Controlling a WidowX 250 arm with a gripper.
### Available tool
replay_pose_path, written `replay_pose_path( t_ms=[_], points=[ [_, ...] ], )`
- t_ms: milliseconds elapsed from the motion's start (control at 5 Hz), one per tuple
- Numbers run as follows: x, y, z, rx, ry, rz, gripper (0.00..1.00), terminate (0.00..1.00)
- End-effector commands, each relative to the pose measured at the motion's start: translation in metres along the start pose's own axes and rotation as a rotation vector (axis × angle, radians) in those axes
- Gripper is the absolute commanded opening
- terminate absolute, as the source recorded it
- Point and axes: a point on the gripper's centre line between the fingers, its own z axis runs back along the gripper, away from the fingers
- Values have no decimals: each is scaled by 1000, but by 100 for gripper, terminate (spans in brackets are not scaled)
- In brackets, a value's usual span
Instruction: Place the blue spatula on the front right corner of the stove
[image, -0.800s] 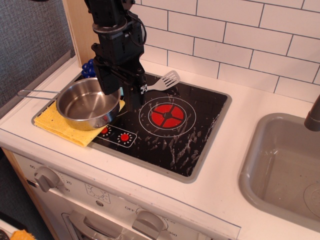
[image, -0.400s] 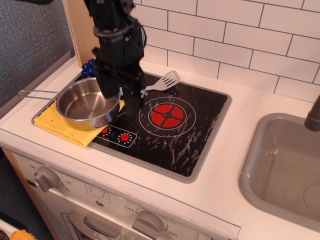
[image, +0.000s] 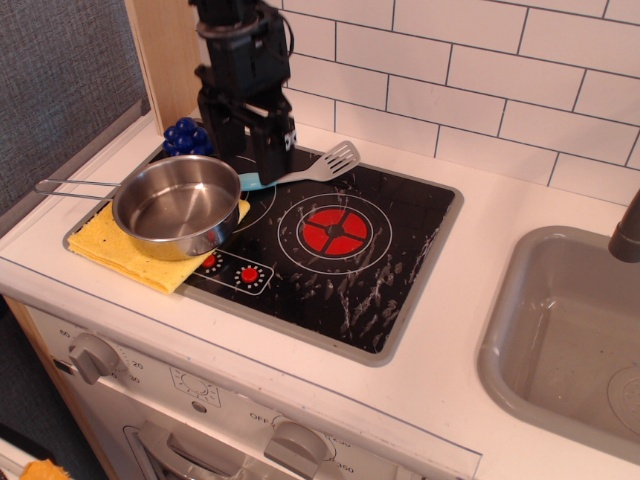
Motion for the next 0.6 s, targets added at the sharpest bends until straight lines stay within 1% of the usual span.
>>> replay_pose_path(
  t_ms=[0, 200, 400],
  points=[
    [35, 30, 5, 57, -40, -142, 100, 0],
    [34, 35, -15, 75, -36, -210, 100, 0],
    [33, 28, -25, 78, -56, -252, 100, 0]
  ],
)
